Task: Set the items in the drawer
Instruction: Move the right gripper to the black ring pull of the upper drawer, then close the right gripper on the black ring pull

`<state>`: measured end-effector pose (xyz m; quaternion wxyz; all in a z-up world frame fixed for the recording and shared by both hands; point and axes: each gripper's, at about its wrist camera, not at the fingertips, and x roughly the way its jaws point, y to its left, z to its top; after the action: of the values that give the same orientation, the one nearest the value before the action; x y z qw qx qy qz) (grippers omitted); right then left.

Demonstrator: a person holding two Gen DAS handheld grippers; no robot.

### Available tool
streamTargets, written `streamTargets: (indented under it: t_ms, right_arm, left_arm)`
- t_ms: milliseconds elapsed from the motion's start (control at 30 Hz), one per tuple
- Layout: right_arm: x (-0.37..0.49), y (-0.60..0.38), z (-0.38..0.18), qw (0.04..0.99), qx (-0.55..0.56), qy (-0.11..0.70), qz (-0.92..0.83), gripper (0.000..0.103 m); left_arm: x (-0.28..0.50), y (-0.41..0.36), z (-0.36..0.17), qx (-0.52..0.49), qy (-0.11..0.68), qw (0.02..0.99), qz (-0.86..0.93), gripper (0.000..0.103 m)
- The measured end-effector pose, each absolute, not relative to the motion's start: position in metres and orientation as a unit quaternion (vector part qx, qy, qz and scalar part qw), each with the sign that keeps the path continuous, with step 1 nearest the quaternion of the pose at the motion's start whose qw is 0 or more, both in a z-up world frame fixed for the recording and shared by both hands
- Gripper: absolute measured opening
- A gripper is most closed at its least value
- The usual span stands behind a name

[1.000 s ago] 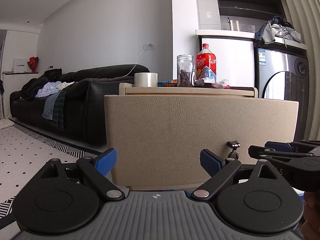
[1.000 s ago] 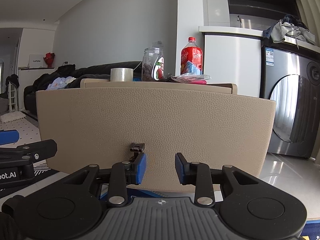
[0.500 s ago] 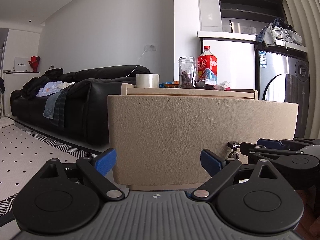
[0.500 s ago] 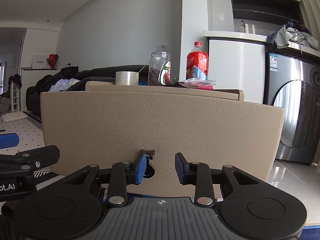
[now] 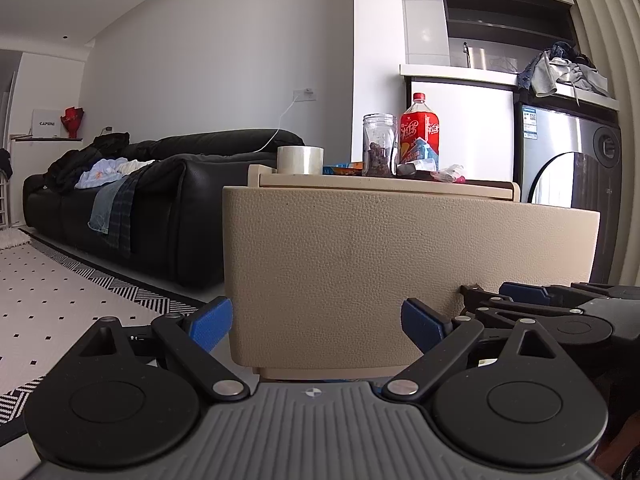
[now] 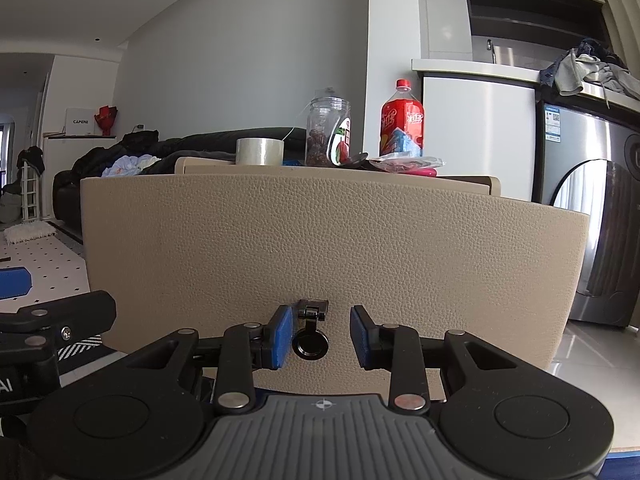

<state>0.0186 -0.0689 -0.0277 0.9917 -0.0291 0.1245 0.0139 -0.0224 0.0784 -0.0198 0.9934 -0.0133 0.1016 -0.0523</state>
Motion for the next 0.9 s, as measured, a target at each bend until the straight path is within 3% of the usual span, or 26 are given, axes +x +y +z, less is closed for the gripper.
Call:
streamTargets:
  t_ms: [600,900]
  right_arm:
    - [0.028,-0.062,-0.033,0.992,-0.018,0.126,0.002,0.035]
    - [0.03,-0.063,-0.033,0.992,-0.006,0.123,0.0,0.021]
  left_arm:
    - [-0.024,0.084,-0.026,-0.019,0.11,0.993,-0.047,0.094]
    - [-0.024,0.085,-0.029,-0.022,0.113,0.992,-0.049,0.094]
